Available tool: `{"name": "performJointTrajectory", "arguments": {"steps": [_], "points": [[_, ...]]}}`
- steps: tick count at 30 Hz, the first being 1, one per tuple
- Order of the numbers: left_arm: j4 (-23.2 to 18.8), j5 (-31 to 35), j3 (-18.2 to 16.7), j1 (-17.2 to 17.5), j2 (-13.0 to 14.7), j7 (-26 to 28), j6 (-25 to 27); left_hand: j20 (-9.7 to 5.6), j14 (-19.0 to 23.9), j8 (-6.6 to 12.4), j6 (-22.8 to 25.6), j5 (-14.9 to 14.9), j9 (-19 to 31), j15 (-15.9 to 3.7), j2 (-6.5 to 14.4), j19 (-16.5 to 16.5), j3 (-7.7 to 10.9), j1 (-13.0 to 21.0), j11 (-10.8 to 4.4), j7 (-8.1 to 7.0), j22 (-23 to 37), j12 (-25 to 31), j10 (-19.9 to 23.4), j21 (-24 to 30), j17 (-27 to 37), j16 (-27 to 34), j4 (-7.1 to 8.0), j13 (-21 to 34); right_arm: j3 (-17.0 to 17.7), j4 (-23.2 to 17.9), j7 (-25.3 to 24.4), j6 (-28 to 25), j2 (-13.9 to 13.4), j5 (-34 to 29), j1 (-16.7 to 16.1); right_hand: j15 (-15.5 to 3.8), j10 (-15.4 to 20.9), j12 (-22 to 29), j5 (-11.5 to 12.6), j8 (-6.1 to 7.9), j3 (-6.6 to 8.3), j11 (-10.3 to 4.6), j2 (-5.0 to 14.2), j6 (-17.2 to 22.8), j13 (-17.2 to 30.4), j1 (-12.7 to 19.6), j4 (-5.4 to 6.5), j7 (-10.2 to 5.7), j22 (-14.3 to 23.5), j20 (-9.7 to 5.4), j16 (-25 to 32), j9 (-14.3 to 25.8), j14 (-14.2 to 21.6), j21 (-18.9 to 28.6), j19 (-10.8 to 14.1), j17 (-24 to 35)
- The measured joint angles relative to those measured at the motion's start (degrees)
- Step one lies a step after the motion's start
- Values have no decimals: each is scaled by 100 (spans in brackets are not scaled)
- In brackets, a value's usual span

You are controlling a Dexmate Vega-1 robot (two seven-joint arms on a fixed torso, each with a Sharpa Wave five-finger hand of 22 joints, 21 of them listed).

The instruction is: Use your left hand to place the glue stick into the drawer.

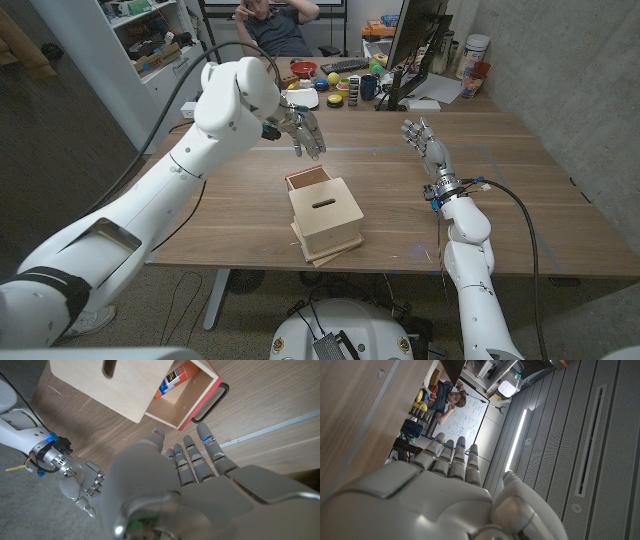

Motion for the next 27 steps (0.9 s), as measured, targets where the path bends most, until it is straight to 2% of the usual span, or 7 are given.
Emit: {"name": "performJointTrajectory", "arguments": {"steps": [4, 13, 21, 27], "points": [[-99, 189, -295, 239, -177, 50, -133, 0, -58, -2, -107, 0, 0, -7, -9, 0, -17, -68, 79, 4, 0, -30, -106, -35, -27, -73, -17, -30, -6, -34, -7, 0, 4, -2, -25, 0, 0, 0, 0, 0, 0, 0, -29, 0, 0, -29, 0, 0, 0, 0, 0, 0, 0, 0, 0, 0], [-258, 462, -765, 662, -518, 240, -410, 0, -144, -45, -288, 0, 1, -1, -27, 1, -24, -167, 89, 82, 0, -71, -239, -85, -79, -146, -23, -31, -19, -105, -21, -7, 10, -11, -75, 0, 0, 0, 0, 0, 0, 0, -29, 0, 0, -29, 0, 0, 0, 0, 0, 0, 0, 0, 0, 0], [-398, 573, -1107, 967, -800, 436, -620, -45, -210, -45, -404, 0, 2, -5, -100, 46, -89, -313, 78, 90, 1, -72, -288, -129, -106, -190, 42, -31, -30, -141, -30, -18, 18, -16, -110, 0, 0, 0, 0, 0, 0, 0, -29, 1, 0, -29, 0, 0, 0, 0, 0, 0, 0, 1, 0, 0], [-499, 577, -1316, 1132, -982, 481, -774, -85, -271, -45, -482, 0, 2, -1, -172, 86, -216, -520, 87, 71, 1, -94, -360, -168, -133, -234, 123, -31, -38, -163, -26, -28, 25, -6, -137, 0, 0, 0, 0, 0, 0, 0, -29, 1, 0, -29, 0, 0, 0, 0, 0, 0, 0, 3, 0, 0]]}}
